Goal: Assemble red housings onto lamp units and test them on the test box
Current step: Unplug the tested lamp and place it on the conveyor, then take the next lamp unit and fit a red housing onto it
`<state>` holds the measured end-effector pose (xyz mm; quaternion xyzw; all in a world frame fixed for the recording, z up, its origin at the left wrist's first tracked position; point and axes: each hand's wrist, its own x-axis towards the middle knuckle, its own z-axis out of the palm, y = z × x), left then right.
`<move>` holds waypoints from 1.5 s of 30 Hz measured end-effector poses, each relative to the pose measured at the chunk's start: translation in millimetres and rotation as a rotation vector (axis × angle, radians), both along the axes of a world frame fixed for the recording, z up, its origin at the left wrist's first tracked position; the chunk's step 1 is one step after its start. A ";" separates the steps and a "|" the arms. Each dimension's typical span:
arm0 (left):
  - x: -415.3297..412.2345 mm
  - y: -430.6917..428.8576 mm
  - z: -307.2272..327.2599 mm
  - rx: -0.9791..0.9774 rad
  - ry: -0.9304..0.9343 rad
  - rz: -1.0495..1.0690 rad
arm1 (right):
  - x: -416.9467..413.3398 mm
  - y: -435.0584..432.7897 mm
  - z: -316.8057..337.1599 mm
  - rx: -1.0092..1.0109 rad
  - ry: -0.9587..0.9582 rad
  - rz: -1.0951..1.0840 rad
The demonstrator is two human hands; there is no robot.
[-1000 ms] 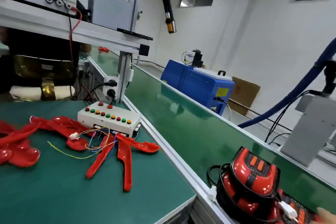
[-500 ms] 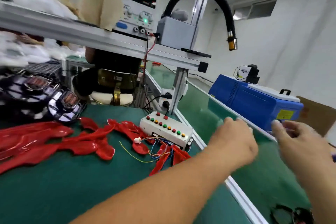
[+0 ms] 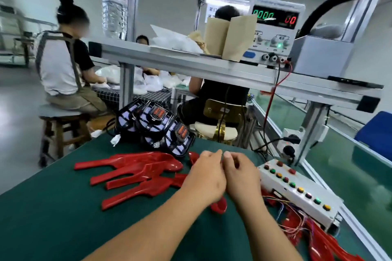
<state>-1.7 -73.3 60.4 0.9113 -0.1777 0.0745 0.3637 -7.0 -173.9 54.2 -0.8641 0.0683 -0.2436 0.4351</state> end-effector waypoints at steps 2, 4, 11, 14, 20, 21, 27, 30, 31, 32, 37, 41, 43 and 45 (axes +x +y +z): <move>8.3 24.1 -21.0 -0.002 0.009 0.029 | 11.8 23.9 -23.9 0.016 0.033 0.052; 16.1 43.5 -41.6 0.017 0.038 0.061 | 19.3 43.2 -46.0 0.029 0.063 0.074; 65.8 91.8 -57.1 0.010 -0.061 0.275 | 29.7 63.5 -87.0 -0.288 0.037 0.100; 105.2 109.4 -43.9 -0.053 -0.053 0.387 | 29.5 65.5 -91.7 -0.433 0.080 0.128; 153.1 102.4 -35.4 0.038 0.051 0.492 | 29.9 64.7 -91.8 -0.471 0.067 0.154; 156.0 98.9 -35.7 0.052 0.048 0.513 | 30.0 64.7 -91.4 -0.468 0.069 0.153; 165.6 90.5 -35.6 0.169 -0.004 0.616 | 28.6 65.3 -90.4 -0.443 0.066 0.161; 165.2 89.2 -27.7 0.089 -0.043 0.602 | 27.1 64.0 -91.0 -0.408 0.031 0.162; 163.9 88.8 -23.6 0.075 -0.052 0.598 | 26.8 63.6 -91.3 -0.397 0.016 0.158; 162.3 88.5 -19.1 0.053 -0.053 0.595 | 26.7 63.5 -91.5 -0.389 0.001 0.155; 131.4 84.8 0.4 -0.228 -0.011 0.515 | 26.5 63.3 -89.5 -0.307 -0.057 0.133; 73.9 74.2 -9.6 -0.605 0.025 0.406 | 23.0 60.5 -66.2 0.327 -0.161 0.018; 47.8 67.8 -29.5 -0.645 0.047 0.365 | 20.4 52.1 -48.2 0.859 -0.149 0.105; 24.8 60.3 -47.5 -0.638 0.051 0.326 | 14.5 41.3 -39.1 0.910 -0.086 0.214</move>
